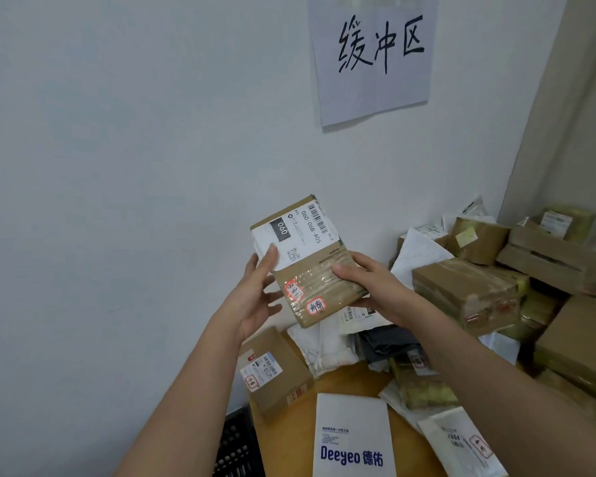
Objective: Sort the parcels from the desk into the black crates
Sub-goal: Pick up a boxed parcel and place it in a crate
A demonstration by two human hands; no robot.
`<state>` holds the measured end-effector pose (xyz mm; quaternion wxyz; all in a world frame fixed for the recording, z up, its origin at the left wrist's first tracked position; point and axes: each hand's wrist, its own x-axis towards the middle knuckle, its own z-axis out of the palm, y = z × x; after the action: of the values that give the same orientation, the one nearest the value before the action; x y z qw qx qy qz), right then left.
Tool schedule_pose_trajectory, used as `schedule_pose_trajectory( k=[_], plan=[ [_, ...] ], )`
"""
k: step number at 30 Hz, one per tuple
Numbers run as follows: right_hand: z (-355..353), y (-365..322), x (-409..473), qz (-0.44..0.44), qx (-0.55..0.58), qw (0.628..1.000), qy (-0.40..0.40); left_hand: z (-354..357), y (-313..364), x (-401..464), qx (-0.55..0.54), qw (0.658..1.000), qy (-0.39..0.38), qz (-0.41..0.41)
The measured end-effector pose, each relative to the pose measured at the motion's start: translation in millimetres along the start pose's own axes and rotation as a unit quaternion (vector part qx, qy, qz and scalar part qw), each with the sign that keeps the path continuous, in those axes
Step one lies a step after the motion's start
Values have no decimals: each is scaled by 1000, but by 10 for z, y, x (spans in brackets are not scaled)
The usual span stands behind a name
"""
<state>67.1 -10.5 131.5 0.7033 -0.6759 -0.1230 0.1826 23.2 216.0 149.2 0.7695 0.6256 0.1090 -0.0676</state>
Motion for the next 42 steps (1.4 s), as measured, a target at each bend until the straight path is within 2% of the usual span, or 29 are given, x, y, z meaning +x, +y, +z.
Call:
schedule_pose_trajectory(
  k=[6,17,25,28,31,35,42],
  plan=[
    [36,-49,-62,4,8,1000,-18,59,-44,-98,-42,998,-4,56],
    [194,35,-285,11,47,999,-23,-76,-170,-311,-48,996,15,67],
    [312,357,-629,86,81,993,13,-100,-592,-482,-77,997,-22,15],
    [323,469,-808,118,87,989,10,-99,-780,-626,-79,996,-19,-37],
    [409,540,-932,119,73,989,41,-109,-899,-811,-84,992,5,-89],
    [574,582,-1070,104,26,991,84,-136,-938,-1109,-65,995,28,-72],
    [733,957,-1672,123,8,992,37,88,-1430,-1831,-18,995,39,-88]
  ],
)
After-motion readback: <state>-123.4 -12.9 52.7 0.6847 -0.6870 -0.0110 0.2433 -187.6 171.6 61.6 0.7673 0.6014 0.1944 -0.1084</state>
